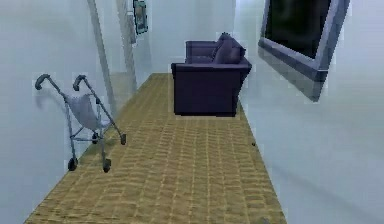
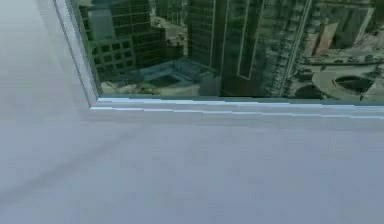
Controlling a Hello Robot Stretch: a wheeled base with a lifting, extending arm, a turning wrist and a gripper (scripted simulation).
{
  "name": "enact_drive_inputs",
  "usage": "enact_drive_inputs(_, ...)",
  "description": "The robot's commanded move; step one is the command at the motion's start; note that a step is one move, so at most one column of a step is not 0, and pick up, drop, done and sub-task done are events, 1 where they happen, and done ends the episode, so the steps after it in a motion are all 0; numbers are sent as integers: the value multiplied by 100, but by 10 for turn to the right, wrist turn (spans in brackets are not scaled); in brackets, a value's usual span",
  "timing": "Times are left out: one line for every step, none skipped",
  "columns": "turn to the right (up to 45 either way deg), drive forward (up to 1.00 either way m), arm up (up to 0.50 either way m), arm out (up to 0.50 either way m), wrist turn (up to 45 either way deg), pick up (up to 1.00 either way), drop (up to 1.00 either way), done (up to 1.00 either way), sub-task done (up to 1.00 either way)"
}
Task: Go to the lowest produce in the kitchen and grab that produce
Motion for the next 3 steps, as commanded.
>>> enact_drive_inputs(-120, 0, 0, 0, 0, 0, 0, 0, 0)
enact_drive_inputs(-30, 0, 0, 0, 0, 0, 0, 0, 0)
enact_drive_inputs(0, 100, 0, 0, 0, 0, 0, 0, 0)
